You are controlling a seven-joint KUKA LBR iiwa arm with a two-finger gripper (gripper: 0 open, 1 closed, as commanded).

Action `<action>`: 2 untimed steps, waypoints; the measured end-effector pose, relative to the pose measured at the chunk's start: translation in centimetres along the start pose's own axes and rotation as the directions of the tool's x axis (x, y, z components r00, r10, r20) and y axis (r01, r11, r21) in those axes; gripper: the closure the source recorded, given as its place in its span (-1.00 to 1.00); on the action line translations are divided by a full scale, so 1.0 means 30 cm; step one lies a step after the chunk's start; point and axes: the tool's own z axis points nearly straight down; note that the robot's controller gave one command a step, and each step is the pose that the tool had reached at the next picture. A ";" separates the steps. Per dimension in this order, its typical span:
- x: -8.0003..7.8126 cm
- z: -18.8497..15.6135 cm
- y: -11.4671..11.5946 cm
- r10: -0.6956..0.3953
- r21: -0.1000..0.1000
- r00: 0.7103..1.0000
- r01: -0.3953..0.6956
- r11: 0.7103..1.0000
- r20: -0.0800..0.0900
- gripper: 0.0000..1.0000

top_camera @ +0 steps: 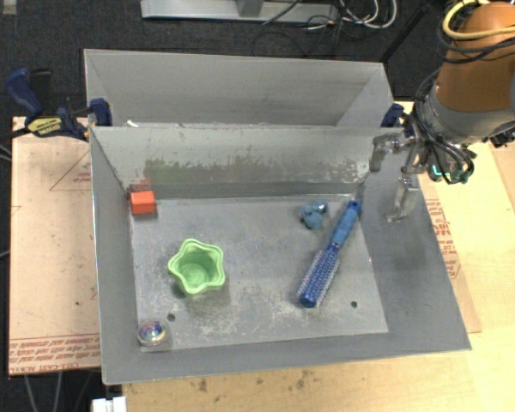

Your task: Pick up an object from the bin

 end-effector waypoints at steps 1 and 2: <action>0.032 0.370 0.115 -0.473 0.000 0.881 0.473 0.881 0.003 -1.00; -0.033 0.502 0.123 -0.804 0.011 0.594 0.804 0.595 0.009 -1.00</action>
Offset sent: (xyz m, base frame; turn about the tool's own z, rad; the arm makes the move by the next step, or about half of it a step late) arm -0.0096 0.0327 -0.1084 -0.4936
